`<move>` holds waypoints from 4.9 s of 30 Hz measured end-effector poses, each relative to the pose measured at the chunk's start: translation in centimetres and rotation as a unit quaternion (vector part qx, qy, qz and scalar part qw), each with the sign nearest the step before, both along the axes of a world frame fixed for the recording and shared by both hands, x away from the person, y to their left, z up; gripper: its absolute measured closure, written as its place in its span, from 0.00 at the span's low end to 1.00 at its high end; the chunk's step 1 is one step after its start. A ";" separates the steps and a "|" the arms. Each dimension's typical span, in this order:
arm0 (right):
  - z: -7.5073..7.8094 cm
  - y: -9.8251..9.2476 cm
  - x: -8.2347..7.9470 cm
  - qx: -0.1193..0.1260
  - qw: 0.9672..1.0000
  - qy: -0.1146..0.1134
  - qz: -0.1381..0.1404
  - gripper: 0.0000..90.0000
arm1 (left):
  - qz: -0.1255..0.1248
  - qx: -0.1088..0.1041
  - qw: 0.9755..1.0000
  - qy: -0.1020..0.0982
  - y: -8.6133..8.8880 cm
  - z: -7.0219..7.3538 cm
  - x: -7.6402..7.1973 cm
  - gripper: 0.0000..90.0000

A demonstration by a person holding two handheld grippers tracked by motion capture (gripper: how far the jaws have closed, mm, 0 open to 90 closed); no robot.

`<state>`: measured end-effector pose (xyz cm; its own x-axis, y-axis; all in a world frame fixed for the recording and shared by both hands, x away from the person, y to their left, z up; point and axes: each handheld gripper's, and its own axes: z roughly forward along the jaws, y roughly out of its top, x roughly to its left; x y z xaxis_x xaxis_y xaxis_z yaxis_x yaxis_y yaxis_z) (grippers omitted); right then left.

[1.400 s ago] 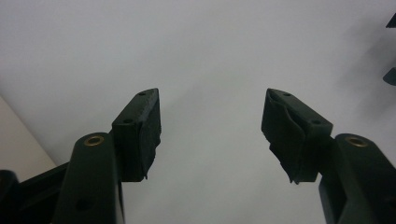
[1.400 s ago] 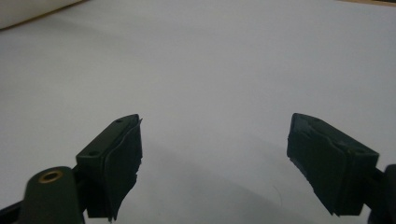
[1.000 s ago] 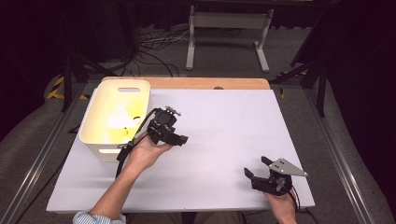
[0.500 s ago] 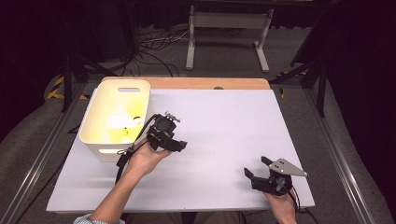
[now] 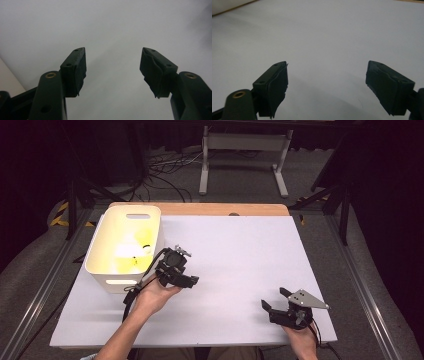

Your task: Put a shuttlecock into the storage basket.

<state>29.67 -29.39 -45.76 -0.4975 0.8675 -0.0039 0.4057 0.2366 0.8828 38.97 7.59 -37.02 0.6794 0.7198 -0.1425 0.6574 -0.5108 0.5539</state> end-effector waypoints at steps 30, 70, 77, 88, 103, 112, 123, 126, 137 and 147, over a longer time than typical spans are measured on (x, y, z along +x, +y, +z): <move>0.0 0.0 0.0 0.000 1.000 0.000 -0.001 0.20 | 0.005 -0.016 1.000 -0.024 1.5 -1.8 -2.3 0.44; 0.0 0.0 0.0 -0.001 1.000 0.000 -0.001 0.20 | 0.017 -0.043 0.997 -0.065 3.6 -2.8 -5.1 0.45; 0.0 0.0 0.0 -0.002 1.000 0.000 -0.002 0.20 | 0.024 -0.046 0.996 -0.075 4.2 -3.0 -5.6 0.45; 0.0 0.0 0.0 -0.001 1.000 0.000 -0.003 0.20 | 0.031 -0.051 0.995 -0.079 5.1 -3.2 -6.3 0.46; 0.0 0.0 0.0 -0.001 1.000 -0.001 -0.004 0.20 | 0.037 -0.059 0.993 -0.092 6.2 -3.2 -7.2 0.46; 0.0 0.0 0.0 -0.001 1.000 -0.001 -0.004 0.20 | 0.049 -0.069 0.992 -0.095 7.2 -3.2 -7.6 0.46; 0.0 0.0 0.0 -0.001 1.000 -0.002 -0.004 0.20 | 0.058 -0.076 0.990 -0.104 8.0 -3.3 -8.0 0.46; 0.0 0.0 0.0 -0.001 1.000 -0.002 -0.005 0.20 | 0.062 -0.076 0.989 -0.107 8.2 -3.3 -8.1 0.46; 0.0 0.0 0.0 -0.001 1.000 -0.002 -0.005 0.20 | 0.075 -0.082 0.987 -0.115 9.1 -3.4 -8.6 0.46; 0.0 0.0 0.0 -0.002 1.000 -0.001 -0.004 0.20 | 0.085 -0.086 0.985 -0.121 10.0 -3.6 -9.0 0.46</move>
